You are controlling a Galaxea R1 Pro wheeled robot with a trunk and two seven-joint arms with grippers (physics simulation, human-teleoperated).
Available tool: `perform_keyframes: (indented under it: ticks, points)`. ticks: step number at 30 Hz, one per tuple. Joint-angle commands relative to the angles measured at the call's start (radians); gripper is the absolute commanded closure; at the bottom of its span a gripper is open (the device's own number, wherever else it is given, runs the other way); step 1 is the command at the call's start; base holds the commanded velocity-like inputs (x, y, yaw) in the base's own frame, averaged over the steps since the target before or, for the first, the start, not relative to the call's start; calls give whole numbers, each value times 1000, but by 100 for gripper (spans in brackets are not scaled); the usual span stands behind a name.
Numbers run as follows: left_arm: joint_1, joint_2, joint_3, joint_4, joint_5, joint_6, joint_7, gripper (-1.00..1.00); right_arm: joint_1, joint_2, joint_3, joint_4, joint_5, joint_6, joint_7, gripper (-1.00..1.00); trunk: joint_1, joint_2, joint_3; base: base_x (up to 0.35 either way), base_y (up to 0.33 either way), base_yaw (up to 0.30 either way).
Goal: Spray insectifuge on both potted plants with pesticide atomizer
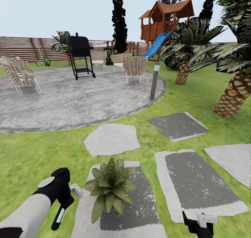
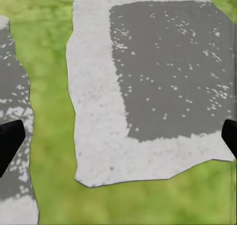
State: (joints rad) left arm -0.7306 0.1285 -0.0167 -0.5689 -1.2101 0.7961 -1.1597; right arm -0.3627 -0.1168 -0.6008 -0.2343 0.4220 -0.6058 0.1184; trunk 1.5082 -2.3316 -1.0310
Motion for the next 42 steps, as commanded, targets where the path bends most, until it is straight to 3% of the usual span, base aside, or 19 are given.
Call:
perform_keyframes:
  ticks: [1,15,24,25,28,31,42]
  points:
    - [0,0,-2,-2,-6,8,-8,100,-1,0,-8,1,0,-3,10,-100,0,0,-1,5,-257,1]
    - [-4,3,-1,-3,-6,9,-5,100,-1,0,-8,1,0,-3,10,-100,0,0,-1,1,-271,1]
    - [-9,7,-1,-3,-8,9,-5,100,-1,2,-8,1,0,-3,10,-100,0,0,-1,184,-95,220]
    - [-9,6,-1,-3,-12,9,-6,100,-1,2,-8,1,0,-3,10,-100,0,0,-1,34,-5,90]
    - [-20,1,-1,-3,-104,9,-14,100,-1,2,-8,1,0,-3,10,-100,0,0,-1,5,-1,14]
    - [-34,6,1,3,-136,9,-15,100,-1,2,-8,1,0,-3,10,-100,0,0,-1,1,0,3]
    - [-24,14,10,15,-133,9,-19,100,-1,2,-8,1,0,-3,10,-100,0,0,-1,3,0,0]
